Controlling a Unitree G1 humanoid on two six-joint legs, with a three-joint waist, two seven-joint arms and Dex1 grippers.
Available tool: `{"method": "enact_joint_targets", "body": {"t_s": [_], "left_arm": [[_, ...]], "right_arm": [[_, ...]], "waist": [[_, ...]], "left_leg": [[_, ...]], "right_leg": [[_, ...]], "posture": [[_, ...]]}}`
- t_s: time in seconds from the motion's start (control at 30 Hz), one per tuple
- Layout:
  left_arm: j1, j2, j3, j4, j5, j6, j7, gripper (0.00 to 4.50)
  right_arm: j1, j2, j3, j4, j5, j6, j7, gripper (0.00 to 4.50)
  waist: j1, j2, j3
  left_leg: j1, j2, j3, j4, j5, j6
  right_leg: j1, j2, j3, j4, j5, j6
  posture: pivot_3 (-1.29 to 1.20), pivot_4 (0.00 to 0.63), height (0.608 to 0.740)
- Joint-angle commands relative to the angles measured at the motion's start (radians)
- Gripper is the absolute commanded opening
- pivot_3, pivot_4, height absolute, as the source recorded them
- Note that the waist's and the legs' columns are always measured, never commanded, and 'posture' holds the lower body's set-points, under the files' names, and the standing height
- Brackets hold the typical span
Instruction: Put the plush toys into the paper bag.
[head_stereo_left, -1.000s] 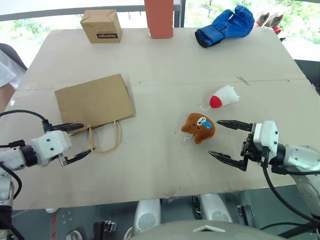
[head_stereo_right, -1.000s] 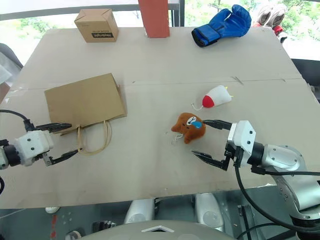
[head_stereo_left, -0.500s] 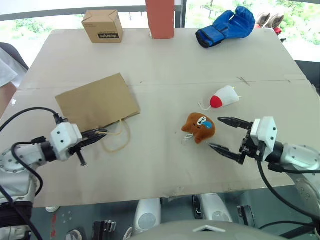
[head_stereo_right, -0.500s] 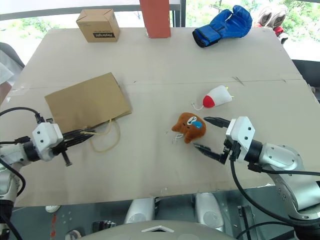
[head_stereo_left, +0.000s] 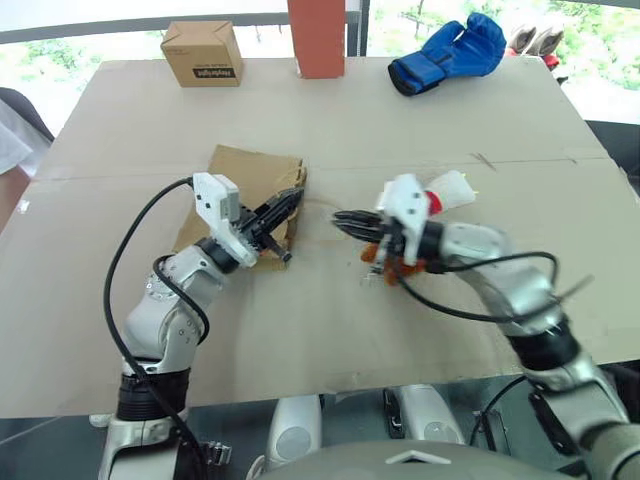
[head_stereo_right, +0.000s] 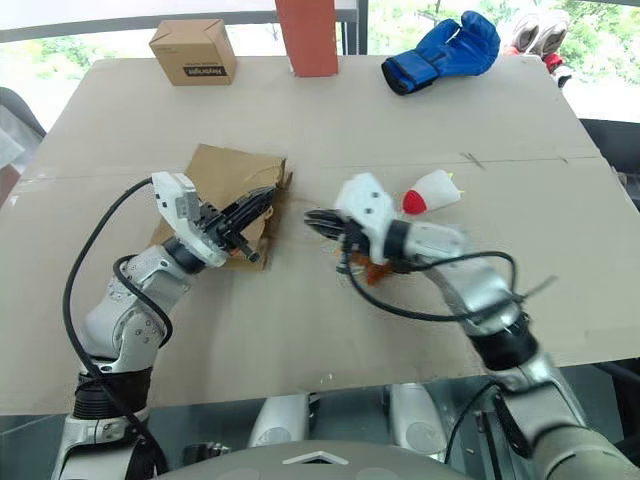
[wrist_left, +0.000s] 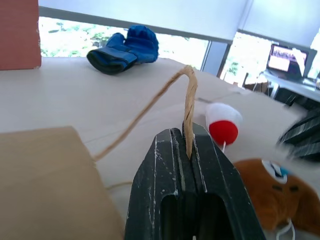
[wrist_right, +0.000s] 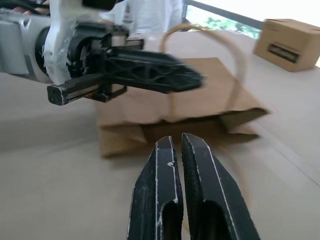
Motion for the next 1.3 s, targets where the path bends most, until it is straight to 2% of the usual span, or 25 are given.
{"method": "enact_joint_targets", "body": {"t_s": [0.03,0.17,0.33,0.53,0.7,0.87,1.07,1.17,1.27,1.3], "left_arm": [[0.006,0.000,0.023,-0.101,-0.056,0.028,0.009,0.00],[0.008,0.021,0.050,-0.184,-0.125,0.084,0.027,0.00],[0.026,0.041,0.065,-0.290,-0.212,0.143,0.059,0.00],[0.033,0.028,0.115,-0.339,-0.293,0.164,0.163,0.00],[0.030,0.057,0.233,-0.324,-0.381,0.180,0.261,0.00],[0.018,0.122,0.296,-0.284,-0.400,0.196,0.279,0.00],[0.015,0.225,0.271,-0.238,-0.353,0.227,0.215,0.00],[0.004,0.248,0.265,-0.218,-0.311,0.225,0.216,0.00],[-0.042,0.255,0.269,-0.188,-0.293,0.227,0.221,0.00],[-0.055,0.258,0.268,-0.182,-0.295,0.231,0.209,0.00]], "right_arm": [[-0.055,0.058,0.031,0.141,-0.054,-0.102,0.035,0.03],[-0.125,0.159,0.063,0.355,-0.099,-0.205,0.095,0.03],[-0.188,0.316,0.025,0.603,-0.088,-0.324,0.142,0.03],[-0.172,0.405,0.026,0.773,-0.135,-0.417,0.159,0.03],[-0.121,0.434,0.034,0.798,-0.167,-0.414,0.154,0.03],[-0.123,0.454,0.030,0.815,-0.221,-0.412,0.076,0.03],[-0.164,0.509,0.028,0.833,-0.265,-0.424,-0.062,0.03],[-0.173,0.518,0.053,0.808,-0.278,-0.371,-0.067,0.03],[-0.188,0.512,0.038,0.742,-0.228,-0.262,-0.018,0.03],[-0.191,0.502,0.035,0.707,-0.217,-0.248,-0.006,0.26]], "waist": [[0.002,0.000,0.000],[0.003,0.000,0.000],[-0.006,0.000,0.000],[-0.011,0.000,0.000],[-0.016,0.000,0.000],[-0.016,0.000,0.000],[-0.015,0.001,0.000],[-0.016,0.001,0.001],[-0.016,0.001,0.001],[-0.016,0.001,0.001]], "left_leg": [[0.000,0.000,0.000,0.000,0.000,0.000],[0.000,0.000,0.000,0.000,0.000,0.000],[0.001,0.000,0.000,0.001,0.000,0.000],[0.001,0.000,0.000,0.001,0.000,0.000],[0.001,0.000,-0.001,0.000,0.000,0.000],[0.001,0.000,-0.001,0.001,0.000,-0.001],[0.002,0.000,-0.001,0.001,0.001,-0.003],[0.002,0.000,-0.001,0.001,0.002,-0.003],[0.002,0.000,-0.002,0.001,0.002,-0.003],[0.002,0.000,-0.002,0.001,0.002,-0.003]], "right_leg": [[0.000,0.000,0.000,0.000,0.000,0.000],[0.000,0.000,0.000,0.000,0.000,0.000],[0.000,0.000,0.000,0.002,0.000,0.000],[0.000,0.000,0.000,0.002,0.000,0.000],[0.000,0.000,0.000,0.003,0.000,0.000],[0.000,0.000,-0.001,0.003,0.000,0.000],[0.000,0.000,-0.001,0.004,0.000,0.000],[0.000,0.000,-0.001,0.004,-0.001,-0.001],[0.000,0.000,0.000,0.005,0.000,-0.001],[-0.001,0.000,-0.001,0.005,0.000,-0.001]], "posture": [[0.00,0.150,0.740],[0.00,0.150,0.740],[0.00,0.150,0.740],[0.00,0.150,0.740],[0.00,0.150,0.740],[0.00,0.150,0.740],[0.00,0.150,0.740],[0.00,0.150,0.740],[0.00,0.150,0.740],[0.00,0.150,0.740]]}}
